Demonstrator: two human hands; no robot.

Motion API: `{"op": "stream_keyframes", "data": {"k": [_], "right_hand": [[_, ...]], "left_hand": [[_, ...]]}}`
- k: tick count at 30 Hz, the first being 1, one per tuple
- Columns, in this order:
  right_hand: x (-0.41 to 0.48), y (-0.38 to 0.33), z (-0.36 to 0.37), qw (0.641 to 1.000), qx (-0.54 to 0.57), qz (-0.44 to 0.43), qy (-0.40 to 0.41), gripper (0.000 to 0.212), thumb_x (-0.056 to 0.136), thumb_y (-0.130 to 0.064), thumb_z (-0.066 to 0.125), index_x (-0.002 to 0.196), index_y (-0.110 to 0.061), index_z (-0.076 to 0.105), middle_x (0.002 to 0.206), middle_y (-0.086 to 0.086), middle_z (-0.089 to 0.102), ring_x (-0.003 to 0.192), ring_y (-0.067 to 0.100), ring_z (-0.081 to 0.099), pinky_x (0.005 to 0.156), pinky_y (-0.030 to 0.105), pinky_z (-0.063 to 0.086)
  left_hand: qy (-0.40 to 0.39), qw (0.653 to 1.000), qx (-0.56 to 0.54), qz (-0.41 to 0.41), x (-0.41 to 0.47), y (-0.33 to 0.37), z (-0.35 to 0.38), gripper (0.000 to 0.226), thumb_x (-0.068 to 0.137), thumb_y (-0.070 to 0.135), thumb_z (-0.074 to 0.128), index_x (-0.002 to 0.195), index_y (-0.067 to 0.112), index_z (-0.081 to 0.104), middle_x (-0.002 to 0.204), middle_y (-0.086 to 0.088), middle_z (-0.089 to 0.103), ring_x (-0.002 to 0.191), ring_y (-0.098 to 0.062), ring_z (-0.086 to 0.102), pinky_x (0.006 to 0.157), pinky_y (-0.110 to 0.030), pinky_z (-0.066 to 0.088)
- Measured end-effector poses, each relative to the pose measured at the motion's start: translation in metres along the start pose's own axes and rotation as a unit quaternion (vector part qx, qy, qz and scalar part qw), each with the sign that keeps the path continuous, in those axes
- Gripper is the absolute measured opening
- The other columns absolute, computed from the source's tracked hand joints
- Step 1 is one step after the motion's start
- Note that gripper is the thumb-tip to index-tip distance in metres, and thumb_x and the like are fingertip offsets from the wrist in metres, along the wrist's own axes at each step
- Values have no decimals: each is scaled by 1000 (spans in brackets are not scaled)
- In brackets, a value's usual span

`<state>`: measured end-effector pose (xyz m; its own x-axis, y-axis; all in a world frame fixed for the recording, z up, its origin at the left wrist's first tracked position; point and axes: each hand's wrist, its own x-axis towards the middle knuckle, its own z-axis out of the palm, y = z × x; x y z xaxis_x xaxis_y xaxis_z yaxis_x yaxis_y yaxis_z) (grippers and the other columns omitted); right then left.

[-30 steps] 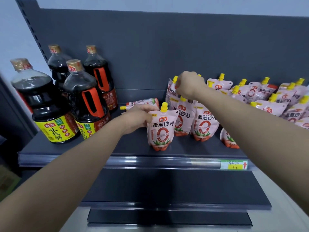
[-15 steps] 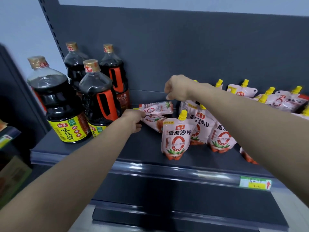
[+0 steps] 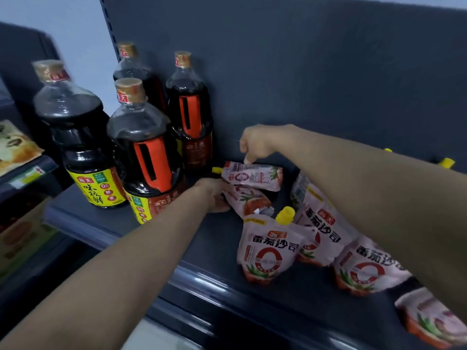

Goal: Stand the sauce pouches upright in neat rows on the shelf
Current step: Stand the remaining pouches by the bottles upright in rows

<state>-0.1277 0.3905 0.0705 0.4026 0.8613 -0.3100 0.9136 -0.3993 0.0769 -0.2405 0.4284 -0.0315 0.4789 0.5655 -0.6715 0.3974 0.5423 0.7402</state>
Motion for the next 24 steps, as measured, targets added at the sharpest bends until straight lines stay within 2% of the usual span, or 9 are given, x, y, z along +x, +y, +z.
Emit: {"op": "stream_keyframes", "data": {"k": [2, 5, 9, 11, 12, 14, 16, 19, 24], "right_hand": [[14, -2, 0, 999, -35, -31, -19, 43, 90, -23, 63, 128, -3, 59, 131, 13, 59, 122, 31, 55, 91, 28, 45], [37, -6, 6, 994, -63, -53, -67, 54, 96, -35, 53, 138, -1, 50, 142, 13, 49, 128, 30, 48, 106, 37, 42], [67, -13, 17, 984, -112, -106, -89, 54, 95, -34, 55, 140, -6, 48, 144, 11, 46, 129, 28, 46, 108, 40, 41], [81, -17, 26, 978, -133, -123, -99, 56, 94, -37, 55, 142, -9, 46, 145, 10, 45, 129, 28, 46, 108, 40, 42], [86, -20, 30, 977, -139, -124, -104, 57, 93, -38, 56, 142, -10, 46, 144, 9, 45, 129, 27, 47, 107, 40, 43], [98, -24, 37, 974, -150, -131, -110, 57, 91, -39, 57, 139, -9, 49, 141, 9, 49, 125, 27, 51, 103, 40, 47], [108, -27, 42, 970, -163, -142, -114, 54, 90, -38, 57, 136, -9, 53, 137, 9, 53, 121, 28, 55, 100, 40, 49], [117, -31, 47, 971, -147, -154, -113, 49, 90, -36, 57, 132, -11, 57, 132, 8, 58, 117, 27, 58, 98, 39, 51], [121, -32, 45, 973, -123, -156, -120, 43, 90, -29, 61, 125, -4, 60, 124, 10, 62, 108, 24, 61, 89, 33, 52]], "left_hand": [[4, 1000, -26, -5, 7, 0, 4, 28, 89, 0, 56, 116, 7, 61, 127, -12, 61, 109, -26, 60, 83, -32, 48], [-7, 998, -58, -7, 14, 2, 8, 37, 95, 0, 48, 131, 7, 51, 131, -10, 57, 126, -24, 52, 91, -32, 45], [35, 997, -64, -6, 26, 1, 4, 29, 90, -9, 53, 116, -1, 60, 118, -16, 64, 119, -27, 58, 89, -37, 49], [32, 997, -69, -18, 31, 2, 0, 14, 89, -11, 52, 87, -2, 62, 96, -17, 65, 105, -26, 63, 87, -38, 51], [30, 998, -59, -24, 33, 2, -2, 19, 89, -10, 54, 74, 1, 58, 85, -15, 64, 90, -24, 66, 80, -35, 54], [26, 999, -15, -27, 35, 2, -5, 26, 90, -3, 56, 65, 5, 53, 66, -10, 62, 65, -15, 60, 65, -27, 57], [28, 999, 17, -36, 39, 1, -7, 27, 91, 2, 57, 64, 7, 54, 51, -5, 63, 55, -9, 57, 65, -22, 52], [28, 999, 19, -37, 43, 2, -9, 22, 90, 1, 58, 68, 6, 57, 57, -4, 64, 61, -10, 58, 68, -23, 51], [35, 999, 9, -32, 53, 2, -7, 19, 91, 5, 57, 72, 5, 58, 73, -7, 61, 66, -12, 58, 72, -25, 52]]}}
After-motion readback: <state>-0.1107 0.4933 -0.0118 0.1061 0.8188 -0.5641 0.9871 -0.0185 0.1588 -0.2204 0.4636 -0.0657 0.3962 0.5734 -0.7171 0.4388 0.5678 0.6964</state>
